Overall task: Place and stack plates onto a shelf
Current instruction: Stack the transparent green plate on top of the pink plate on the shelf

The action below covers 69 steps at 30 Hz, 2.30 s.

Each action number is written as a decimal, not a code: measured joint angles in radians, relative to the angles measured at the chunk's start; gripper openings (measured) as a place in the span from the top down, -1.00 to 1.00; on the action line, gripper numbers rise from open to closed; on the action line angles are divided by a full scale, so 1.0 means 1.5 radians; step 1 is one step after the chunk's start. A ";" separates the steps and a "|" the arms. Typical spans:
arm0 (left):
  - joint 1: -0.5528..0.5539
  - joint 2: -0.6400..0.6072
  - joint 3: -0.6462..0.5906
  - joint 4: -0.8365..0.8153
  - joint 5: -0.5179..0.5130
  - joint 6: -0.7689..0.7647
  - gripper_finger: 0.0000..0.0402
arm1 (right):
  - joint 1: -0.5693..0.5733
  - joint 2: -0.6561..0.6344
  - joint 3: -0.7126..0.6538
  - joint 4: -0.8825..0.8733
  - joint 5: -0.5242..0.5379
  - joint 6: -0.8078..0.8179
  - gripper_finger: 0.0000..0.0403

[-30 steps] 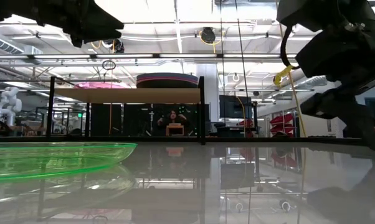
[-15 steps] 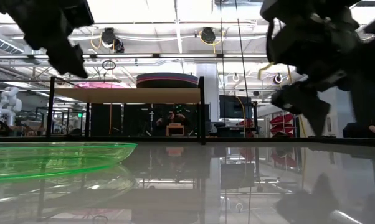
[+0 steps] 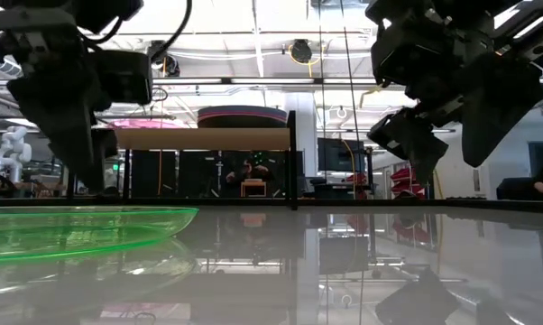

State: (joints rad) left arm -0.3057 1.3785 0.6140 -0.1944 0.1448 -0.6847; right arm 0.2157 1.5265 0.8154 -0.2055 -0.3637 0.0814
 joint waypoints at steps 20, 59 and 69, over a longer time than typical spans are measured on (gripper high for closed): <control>-0.029 0.046 0.000 0.043 -0.013 -0.044 0.02 | 0.000 0.000 0.000 0.033 0.015 0.002 -0.11; 0.051 -0.155 0.284 -0.389 -0.130 0.228 0.98 | 0.000 0.000 0.000 0.057 0.017 -0.010 -0.11; 0.216 -0.289 0.547 -0.537 -0.503 0.333 0.99 | 0.000 0.000 0.000 0.102 0.021 -0.031 -0.11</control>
State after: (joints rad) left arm 0.0187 0.9457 1.4340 -0.9994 -0.6092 -0.1850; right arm 0.2157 1.5261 0.8154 -0.0526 -0.3329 0.0353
